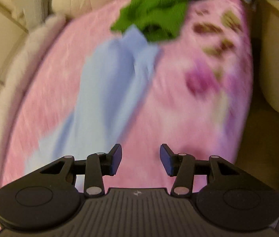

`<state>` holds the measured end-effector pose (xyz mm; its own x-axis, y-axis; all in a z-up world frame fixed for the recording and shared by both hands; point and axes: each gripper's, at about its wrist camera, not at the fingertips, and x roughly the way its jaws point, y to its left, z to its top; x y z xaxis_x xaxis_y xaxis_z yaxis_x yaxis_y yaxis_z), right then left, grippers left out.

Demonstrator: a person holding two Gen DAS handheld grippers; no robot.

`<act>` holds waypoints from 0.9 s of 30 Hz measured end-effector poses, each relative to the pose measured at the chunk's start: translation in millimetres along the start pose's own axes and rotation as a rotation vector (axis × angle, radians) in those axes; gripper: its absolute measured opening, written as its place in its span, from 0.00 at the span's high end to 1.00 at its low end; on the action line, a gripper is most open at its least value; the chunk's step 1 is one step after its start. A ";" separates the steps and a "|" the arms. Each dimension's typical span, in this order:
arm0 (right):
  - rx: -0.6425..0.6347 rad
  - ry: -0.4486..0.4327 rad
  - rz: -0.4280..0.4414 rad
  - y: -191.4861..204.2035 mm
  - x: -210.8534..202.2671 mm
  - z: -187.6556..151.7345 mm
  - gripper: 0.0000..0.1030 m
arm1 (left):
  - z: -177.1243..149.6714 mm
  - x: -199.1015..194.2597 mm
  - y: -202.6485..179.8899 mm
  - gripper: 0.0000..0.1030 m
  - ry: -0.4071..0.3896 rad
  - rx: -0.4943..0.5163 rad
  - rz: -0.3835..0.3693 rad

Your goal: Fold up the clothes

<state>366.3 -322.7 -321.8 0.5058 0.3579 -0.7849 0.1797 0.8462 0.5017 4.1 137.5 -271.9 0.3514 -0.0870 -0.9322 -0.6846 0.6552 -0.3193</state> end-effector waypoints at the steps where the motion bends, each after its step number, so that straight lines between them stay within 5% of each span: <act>1: 0.013 -0.016 0.002 -2.3 14.3 12.7 0.53 | 1.1 5.8 -6.9 0.74 0.005 -0.007 0.000; 7: 0.035 -0.032 -0.040 -8.0 66.6 38.0 0.53 | 0.7 15.0 -23.1 0.71 0.009 -0.017 0.015; 9: 0.011 -0.030 -0.029 -2.8 68.1 38.4 0.96 | 1.5 13.6 -21.1 0.70 0.008 -0.028 0.026; 14: -0.180 -0.221 0.017 22.5 8.1 31.4 0.98 | 0.8 3.9 -11.2 0.70 -0.016 -0.060 0.030; 16: -0.139 -0.250 -0.067 11.0 -4.4 26.3 0.98 | 1.7 3.4 -6.2 0.70 -0.021 -0.068 0.024; 17: -0.109 -0.245 -0.123 2.7 -5.0 23.2 0.97 | 1.5 3.8 -3.5 0.70 -0.020 -0.070 0.021; 20: -0.047 -0.048 -0.289 -24.0 32.6 19.5 0.78 | -1.8 3.0 6.5 0.69 -0.018 -0.073 0.014; 23: -0.056 -0.040 -0.352 -14.7 24.8 10.4 0.49 | -8.2 -3.3 23.4 0.66 -0.024 -0.084 0.020; 27: -0.074 -0.044 -0.430 -0.1 11.2 -2.2 0.44 | -14.3 -13.1 54.1 0.66 -0.035 -0.122 0.034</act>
<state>370.1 -317.9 -331.5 0.4339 -0.0487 -0.8996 0.3220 0.9410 0.1043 -46.7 163.3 -279.4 0.3472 -0.0387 -0.9370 -0.7685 0.5609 -0.3080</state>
